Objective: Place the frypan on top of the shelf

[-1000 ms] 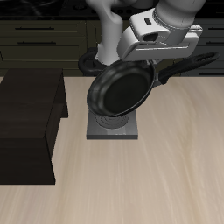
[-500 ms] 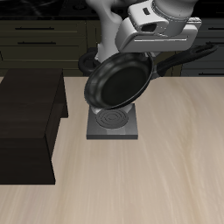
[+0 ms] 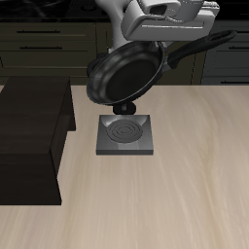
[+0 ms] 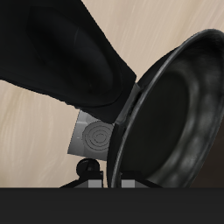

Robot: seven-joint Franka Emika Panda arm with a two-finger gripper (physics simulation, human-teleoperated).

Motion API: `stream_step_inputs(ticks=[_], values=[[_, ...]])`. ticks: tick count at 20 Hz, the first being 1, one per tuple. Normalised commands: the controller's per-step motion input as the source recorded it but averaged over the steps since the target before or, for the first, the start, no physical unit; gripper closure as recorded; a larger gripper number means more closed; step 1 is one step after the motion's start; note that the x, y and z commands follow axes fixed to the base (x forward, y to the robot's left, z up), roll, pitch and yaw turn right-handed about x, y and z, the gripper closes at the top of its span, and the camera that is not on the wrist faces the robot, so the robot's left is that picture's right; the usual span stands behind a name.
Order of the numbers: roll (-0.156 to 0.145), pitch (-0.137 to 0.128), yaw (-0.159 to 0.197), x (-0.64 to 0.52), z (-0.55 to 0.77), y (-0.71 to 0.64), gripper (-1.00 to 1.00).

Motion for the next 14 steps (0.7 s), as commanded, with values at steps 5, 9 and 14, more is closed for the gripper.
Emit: stream_step_inputs(ticks=[5,9,14], values=[[-0.045,-0.037,-0.003,-0.09,0.26,-0.28,1.00],[-0.072,-0.027,0.008,-0.04,0.21,-0.37,1.00],[-0.077,-0.013,-0.018,0.05,0.12,-0.38,1.00]])
